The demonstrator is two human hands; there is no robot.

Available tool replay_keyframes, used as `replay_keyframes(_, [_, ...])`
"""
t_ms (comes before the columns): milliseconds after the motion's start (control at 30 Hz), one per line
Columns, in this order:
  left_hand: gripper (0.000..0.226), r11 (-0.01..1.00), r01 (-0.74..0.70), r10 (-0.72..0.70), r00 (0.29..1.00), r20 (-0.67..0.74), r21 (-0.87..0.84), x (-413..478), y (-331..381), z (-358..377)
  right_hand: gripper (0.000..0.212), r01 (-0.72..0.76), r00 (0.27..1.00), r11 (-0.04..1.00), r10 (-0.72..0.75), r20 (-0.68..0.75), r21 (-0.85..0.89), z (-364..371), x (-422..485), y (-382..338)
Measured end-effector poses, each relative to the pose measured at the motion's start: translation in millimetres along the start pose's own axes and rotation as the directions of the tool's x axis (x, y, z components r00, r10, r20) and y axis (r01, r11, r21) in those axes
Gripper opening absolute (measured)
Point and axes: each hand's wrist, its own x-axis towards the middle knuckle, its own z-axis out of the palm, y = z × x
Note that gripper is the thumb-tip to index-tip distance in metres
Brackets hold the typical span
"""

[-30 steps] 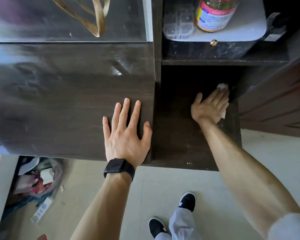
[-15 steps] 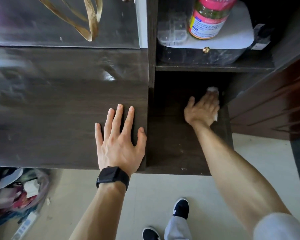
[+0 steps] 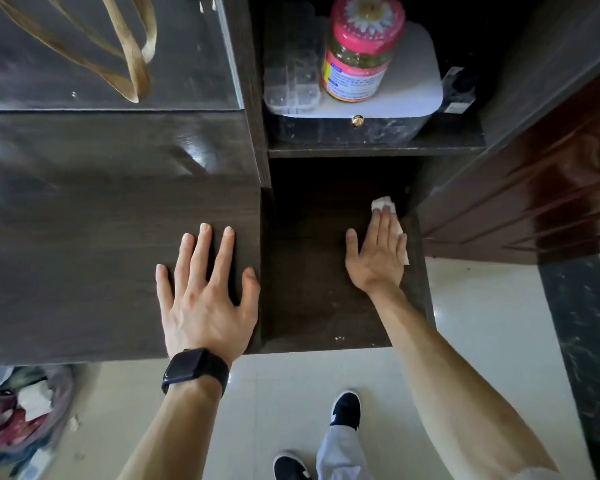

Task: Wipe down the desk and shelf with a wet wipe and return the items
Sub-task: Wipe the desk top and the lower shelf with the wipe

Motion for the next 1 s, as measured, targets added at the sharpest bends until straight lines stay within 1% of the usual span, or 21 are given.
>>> replay_keyframes(67, [0.061, 1.0, 0.002, -0.002, 1.0, 0.0, -0.004, 0.1, 0.9, -0.5, 0.075, -0.152, 0.987, 0.987, 0.154, -0.044, 0.058, 3.0, -24.5, 17.1])
replay_keyframes(100, [0.061, 1.0, 0.003, -0.003, 1.0, 0.001, 0.0, 0.3, 1.6, -0.7, 0.076, -0.207, 0.977, 0.974, 0.211, -0.043, 0.09, 4.9, -37.7, 24.7])
replay_keyframes(167, [0.061, 1.0, 0.003, -0.003, 1.0, 0.001, 0.003, 0.9, 2.6, -1.2, 0.08, -0.271, 0.959, 0.952, 0.28, -0.046, 0.14, 10.9, -66.5, 30.4])
replay_keyframes(233, [0.061, 1.0, 0.005, -0.005, 1.0, -0.003, 0.0, 0.5, 3.4, -1.8, 0.084, -0.273, 0.957, 0.951, 0.284, -0.056, 0.146, 19.0, -99.3, 25.5])
replay_keyframes(333, [0.062, 1.0, 0.01, -0.01, 1.0, -0.004, -0.006, -0.2, 4.0, -2.4, 0.086, -0.206, 0.976, 0.976, 0.21, -0.054, 0.071, 26.7, -117.6, 24.7])
replay_keyframes(500, [0.061, 1.0, 0.01, -0.01, 1.0, -0.009, -0.006, 0.3, 3.6, -0.9, 0.081, -0.095, 0.995, 0.995, 0.096, -0.023, 0.019, -4.7, -33.6, 46.2])
replay_keyframes(567, [0.061, 1.0, 0.014, -0.014, 1.0, -0.009, -0.006, 0.0, 4.4, -0.6, 0.08, -0.048, 0.999, 0.999, 0.048, -0.003, -0.001, -11.0, -17.5, 48.5])
replay_keyframes(633, [0.061, 1.0, 0.014, -0.014, 1.0, -0.009, -0.004, 0.1, 4.3, -0.7, 0.078, 0.023, 1.0, 0.998, -0.023, -0.006, -0.063, -7.5, -31.6, 50.2])
replay_keyframes(700, [0.061, 1.0, 0.014, -0.014, 1.0, -0.004, 0.005, 0.0, 3.7, -0.9, 0.076, 0.122, 0.993, 0.987, -0.121, 0.012, -0.108, 3.4, -71.1, 51.7])
replay_keyframes(767, [0.061, 1.0, 0.014, -0.014, 1.0, 0.004, 0.008, 0.7, 3.6, -1.0, 0.073, 0.248, 0.969, 0.964, -0.245, 0.042, -0.092, 17.2, -119.9, 52.8])
replay_keyframes(833, [0.061, 1.0, 0.011, -0.011, 1.0, 0.006, 0.008, 0.7, 3.8, -1.3, 0.07, 0.422, 0.905, 0.903, -0.414, 0.099, -0.075, 27.8, -156.3, 53.5])
replay_keyframes(900, [0.061, 1.0, 0.009, -0.009, 1.0, 0.003, 0.009, 0.2, 4.4, -1.7, 0.067, 0.543, 0.835, 0.837, -0.529, 0.151, -0.068, 25.4, -151.6, 58.7])
replay_keyframes(933, [0.061, 1.0, 0.006, -0.006, 1.0, 0.002, 0.01, 0.1, 4.7, -1.9, 0.066, 0.551, 0.832, 0.831, -0.538, 0.136, -0.081, 20.9, -135.7, 61.8])
replay_keyframes(967, [0.061, 1.0, 0.004, -0.004, 1.0, 0.001, 0.011, 0.0, 4.9, -1.9, 0.066, 0.517, 0.855, 0.849, -0.507, 0.108, -0.107, 15.4, -116.2, 63.2])
replay_keyframes(1000, [0.061, 1.0, 0.006, -0.006, 1.0, 0.0, 0.012, 0.4, 4.7, -1.8, 0.067, 0.44, 0.898, 0.888, -0.434, 0.076, -0.129, 9.9, -93.2, 61.4])
